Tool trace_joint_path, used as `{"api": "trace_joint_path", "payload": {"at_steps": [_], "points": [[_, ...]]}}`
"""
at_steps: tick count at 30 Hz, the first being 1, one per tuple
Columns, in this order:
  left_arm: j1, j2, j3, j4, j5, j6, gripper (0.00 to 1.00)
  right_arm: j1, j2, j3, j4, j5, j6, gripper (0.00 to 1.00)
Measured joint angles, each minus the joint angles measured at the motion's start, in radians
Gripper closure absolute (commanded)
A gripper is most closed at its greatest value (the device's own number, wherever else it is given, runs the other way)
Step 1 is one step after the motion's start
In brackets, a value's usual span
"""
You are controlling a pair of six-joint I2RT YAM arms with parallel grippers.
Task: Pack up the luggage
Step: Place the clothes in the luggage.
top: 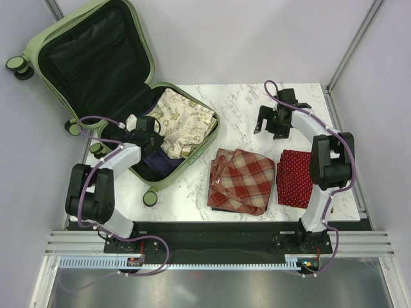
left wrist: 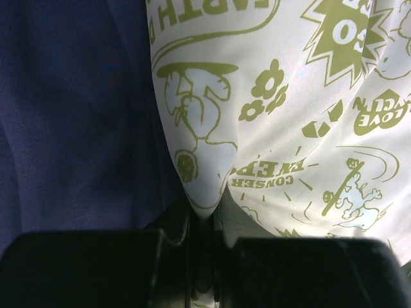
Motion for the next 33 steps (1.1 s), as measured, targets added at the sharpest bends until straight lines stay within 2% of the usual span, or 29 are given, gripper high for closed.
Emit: {"api": "trace_joint_path", "payload": {"at_steps": [16,19,20,23,26,33], "points": [[0.0,0.0,0.0,0.0,-0.002,0.019,0.98,0.006,0.0,0.0,0.0,0.0,0.0,0.02],[0.003,0.0,0.0,0.0,0.005,0.021,0.71,0.006,0.0,0.0,0.0,0.0,0.0,0.02],[0.005,0.0,0.001,-0.002,0.01,0.024,0.51,0.006,0.0,0.0,0.0,0.0,0.0,0.02],[0.011,0.0,0.005,-0.041,0.011,0.04,0.21,0.006,0.0,0.001,-0.001,0.0,0.0,0.02],[0.018,-0.011,0.012,-0.094,0.011,0.045,0.09,0.006,0.0,0.008,-0.011,0.001,0.0,0.02],[0.018,-0.177,0.015,-0.234,-0.019,0.046,0.05,0.007,-0.006,0.039,-0.027,0.008,-0.009,0.02]]}}
